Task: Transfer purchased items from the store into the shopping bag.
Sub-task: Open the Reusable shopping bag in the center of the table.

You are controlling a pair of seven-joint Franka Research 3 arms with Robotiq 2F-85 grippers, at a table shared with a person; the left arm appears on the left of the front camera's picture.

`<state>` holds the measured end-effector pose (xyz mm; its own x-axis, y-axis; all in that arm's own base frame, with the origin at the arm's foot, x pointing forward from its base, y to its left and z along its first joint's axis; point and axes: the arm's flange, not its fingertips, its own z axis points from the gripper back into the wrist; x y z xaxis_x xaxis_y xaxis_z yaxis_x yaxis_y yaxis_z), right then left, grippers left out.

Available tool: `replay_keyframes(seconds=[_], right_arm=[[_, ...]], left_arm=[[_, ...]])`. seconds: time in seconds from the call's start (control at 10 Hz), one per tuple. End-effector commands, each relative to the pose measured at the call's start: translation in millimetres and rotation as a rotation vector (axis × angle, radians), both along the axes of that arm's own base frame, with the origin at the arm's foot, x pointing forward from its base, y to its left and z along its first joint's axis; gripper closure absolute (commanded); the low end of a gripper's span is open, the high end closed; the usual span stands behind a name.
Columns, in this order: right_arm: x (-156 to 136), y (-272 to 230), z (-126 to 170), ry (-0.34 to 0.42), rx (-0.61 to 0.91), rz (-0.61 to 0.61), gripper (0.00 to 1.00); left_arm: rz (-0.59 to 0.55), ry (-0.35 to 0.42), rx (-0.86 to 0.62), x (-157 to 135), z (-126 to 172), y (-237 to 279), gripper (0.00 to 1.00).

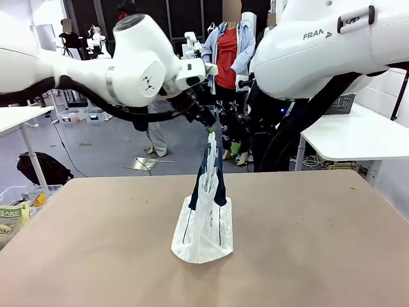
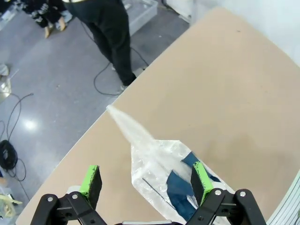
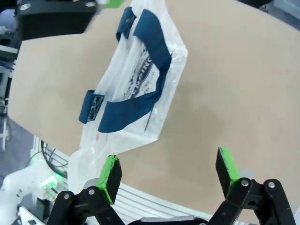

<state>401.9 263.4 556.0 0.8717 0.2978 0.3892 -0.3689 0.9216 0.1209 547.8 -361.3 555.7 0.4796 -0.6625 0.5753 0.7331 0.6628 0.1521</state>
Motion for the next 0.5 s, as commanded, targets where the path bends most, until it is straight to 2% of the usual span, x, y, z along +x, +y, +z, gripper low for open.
replay_keyframes(seconds=[0.0, 0.4], right_arm=[[0, 14, -8, 0.074, 0.068, 0.002, 0.0], [-4, 40, -24, 0.107, 0.056, 0.008, 0.0]], left_arm=[[0.012, 0.013, 0.06, 22, 2, -14, 0.0], [0.019, 0.07, 0.103, 26, -8, -17, 0.0]])
